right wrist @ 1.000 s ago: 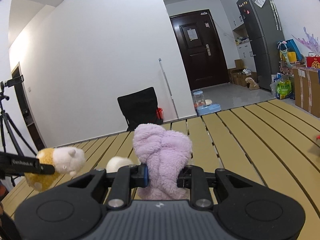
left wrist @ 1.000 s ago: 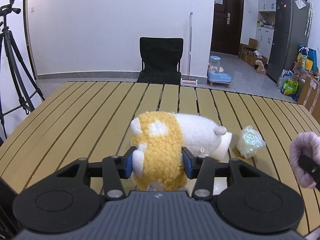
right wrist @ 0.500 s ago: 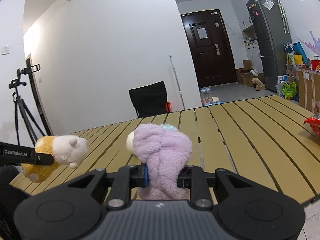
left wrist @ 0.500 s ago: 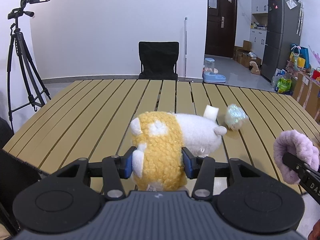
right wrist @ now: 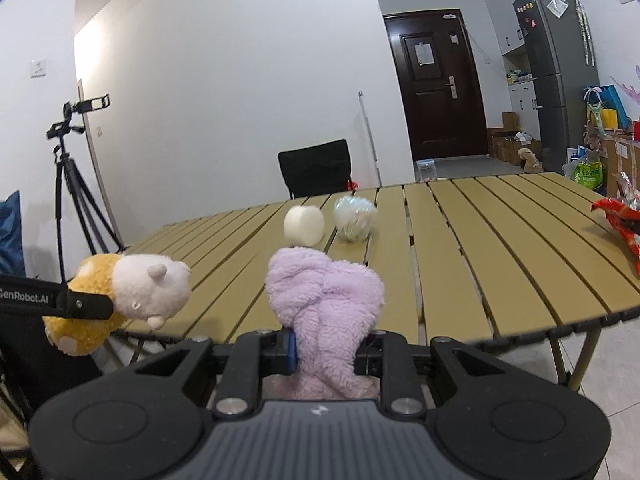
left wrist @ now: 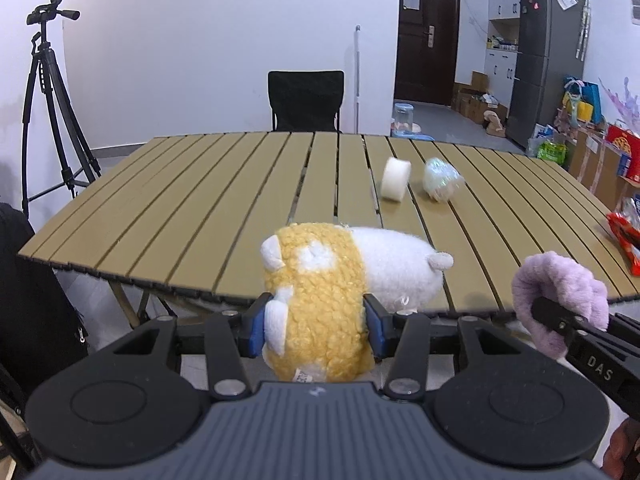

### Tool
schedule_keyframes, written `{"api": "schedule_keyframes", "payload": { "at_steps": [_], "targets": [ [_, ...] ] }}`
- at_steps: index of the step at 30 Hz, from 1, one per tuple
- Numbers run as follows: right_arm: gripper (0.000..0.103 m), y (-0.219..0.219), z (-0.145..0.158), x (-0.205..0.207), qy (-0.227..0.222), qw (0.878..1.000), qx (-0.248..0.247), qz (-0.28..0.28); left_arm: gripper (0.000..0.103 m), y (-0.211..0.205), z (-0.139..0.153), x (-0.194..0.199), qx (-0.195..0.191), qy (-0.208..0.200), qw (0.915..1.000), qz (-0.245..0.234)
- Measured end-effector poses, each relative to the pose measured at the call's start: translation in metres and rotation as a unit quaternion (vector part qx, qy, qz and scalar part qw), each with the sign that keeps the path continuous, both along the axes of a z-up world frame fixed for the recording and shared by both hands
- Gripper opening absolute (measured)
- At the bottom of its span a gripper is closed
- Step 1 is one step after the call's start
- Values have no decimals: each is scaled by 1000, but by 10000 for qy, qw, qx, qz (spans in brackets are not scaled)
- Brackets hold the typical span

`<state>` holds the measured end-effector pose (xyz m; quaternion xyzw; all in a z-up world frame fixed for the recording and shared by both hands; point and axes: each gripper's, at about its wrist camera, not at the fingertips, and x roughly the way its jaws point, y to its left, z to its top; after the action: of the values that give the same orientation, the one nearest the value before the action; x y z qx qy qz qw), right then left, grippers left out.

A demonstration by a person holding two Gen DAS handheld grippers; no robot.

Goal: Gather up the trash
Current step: 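Carry both held items down from the table toward the black bin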

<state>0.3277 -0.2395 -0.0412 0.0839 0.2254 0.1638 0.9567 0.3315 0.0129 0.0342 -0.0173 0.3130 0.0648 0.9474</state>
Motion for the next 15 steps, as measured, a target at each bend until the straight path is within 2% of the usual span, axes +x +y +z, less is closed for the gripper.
{"api": "schedule_keyframes", "payload": {
  "at_steps": [15],
  "targets": [
    [21,23,-34,-67,487,9964,-604,335,48,-7,-48,-63,-66,411,9990,-181]
  ]
}}
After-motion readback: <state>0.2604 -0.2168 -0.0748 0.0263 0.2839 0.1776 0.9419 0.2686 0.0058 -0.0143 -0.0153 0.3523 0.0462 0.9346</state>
